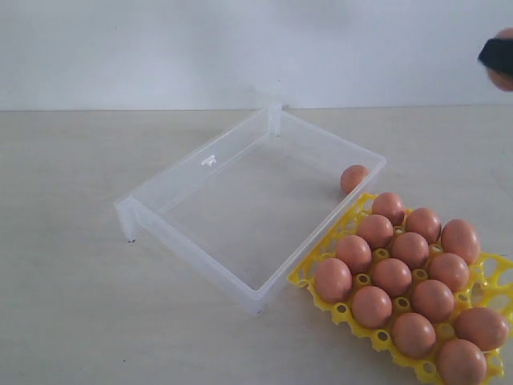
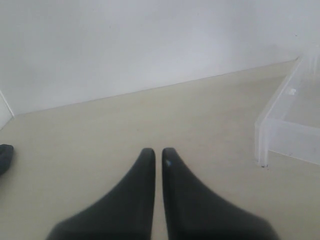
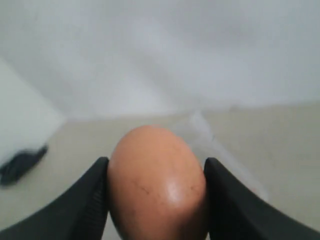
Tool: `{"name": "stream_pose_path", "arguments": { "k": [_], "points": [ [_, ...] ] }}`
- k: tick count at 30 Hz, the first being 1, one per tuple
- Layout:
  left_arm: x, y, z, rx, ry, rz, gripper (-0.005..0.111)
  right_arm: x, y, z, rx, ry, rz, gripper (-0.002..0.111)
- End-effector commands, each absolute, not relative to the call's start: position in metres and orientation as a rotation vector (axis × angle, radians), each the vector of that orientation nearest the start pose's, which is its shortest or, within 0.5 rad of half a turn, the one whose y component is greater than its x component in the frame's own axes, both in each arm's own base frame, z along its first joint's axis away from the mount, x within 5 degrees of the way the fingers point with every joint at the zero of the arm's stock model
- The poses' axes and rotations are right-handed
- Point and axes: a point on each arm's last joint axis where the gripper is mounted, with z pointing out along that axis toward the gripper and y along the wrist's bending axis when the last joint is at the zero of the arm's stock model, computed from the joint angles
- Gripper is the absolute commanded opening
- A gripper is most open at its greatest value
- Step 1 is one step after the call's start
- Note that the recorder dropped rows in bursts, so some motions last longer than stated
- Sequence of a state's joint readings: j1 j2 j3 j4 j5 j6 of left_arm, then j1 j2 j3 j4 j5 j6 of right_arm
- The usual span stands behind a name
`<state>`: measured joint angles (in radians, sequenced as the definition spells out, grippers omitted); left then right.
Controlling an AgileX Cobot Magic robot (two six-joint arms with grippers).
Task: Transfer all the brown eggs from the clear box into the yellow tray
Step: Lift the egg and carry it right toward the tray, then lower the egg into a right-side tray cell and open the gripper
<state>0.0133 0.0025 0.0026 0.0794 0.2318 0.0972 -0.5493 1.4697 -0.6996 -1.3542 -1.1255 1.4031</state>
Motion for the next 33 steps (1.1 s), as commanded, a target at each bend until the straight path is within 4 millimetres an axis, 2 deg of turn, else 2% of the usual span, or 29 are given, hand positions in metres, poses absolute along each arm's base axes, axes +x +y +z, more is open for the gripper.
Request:
{"name": "stream_pose_path", "arguments": {
  "k": [1,6,10,13,15,19,23,25,28,33],
  "points": [
    [0.056,0.002,0.193,0.121,1.706,0.145,0.004,0.252,-0.062,0.235,-0.220,2.029,0.937,0.000],
    [0.056,0.002,0.193,0.121,1.706,0.145,0.004,0.242,-0.055,0.221,-0.208,2.053,0.972,0.000],
    [0.056,0.002,0.193,0.121,1.706,0.145,0.004,0.220,-0.050,0.197,-0.292,2.046,0.923,0.000],
    [0.056,0.002,0.193,0.121,1.706,0.145,0.004,0.203,-0.050,0.174,-0.209,2.137,0.859,0.000],
    [0.056,0.002,0.193,0.121,1.706,0.145,0.004,0.197,-0.046,0.167,-0.243,2.145,0.844,0.000],
    [0.056,0.002,0.193,0.121,1.706,0.145,0.004,0.197,-0.048,0.164,-0.234,2.167,0.810,0.000],
    [0.056,0.002,0.193,0.121,1.706,0.145,0.004,0.197,-0.053,0.162,-0.096,2.238,0.776,0.000],
    [0.056,0.002,0.193,0.121,1.706,0.145,0.004,0.196,-0.056,0.166,-0.061,2.255,0.699,0.000],
    [0.056,0.002,0.193,0.121,1.706,0.145,0.004,0.191,-0.061,0.160,0.037,2.321,0.569,0.000],
    [0.056,0.002,0.193,0.121,1.706,0.145,0.004,0.185,-0.056,0.155,0.037,2.332,0.607,0.000]
  ]
}}
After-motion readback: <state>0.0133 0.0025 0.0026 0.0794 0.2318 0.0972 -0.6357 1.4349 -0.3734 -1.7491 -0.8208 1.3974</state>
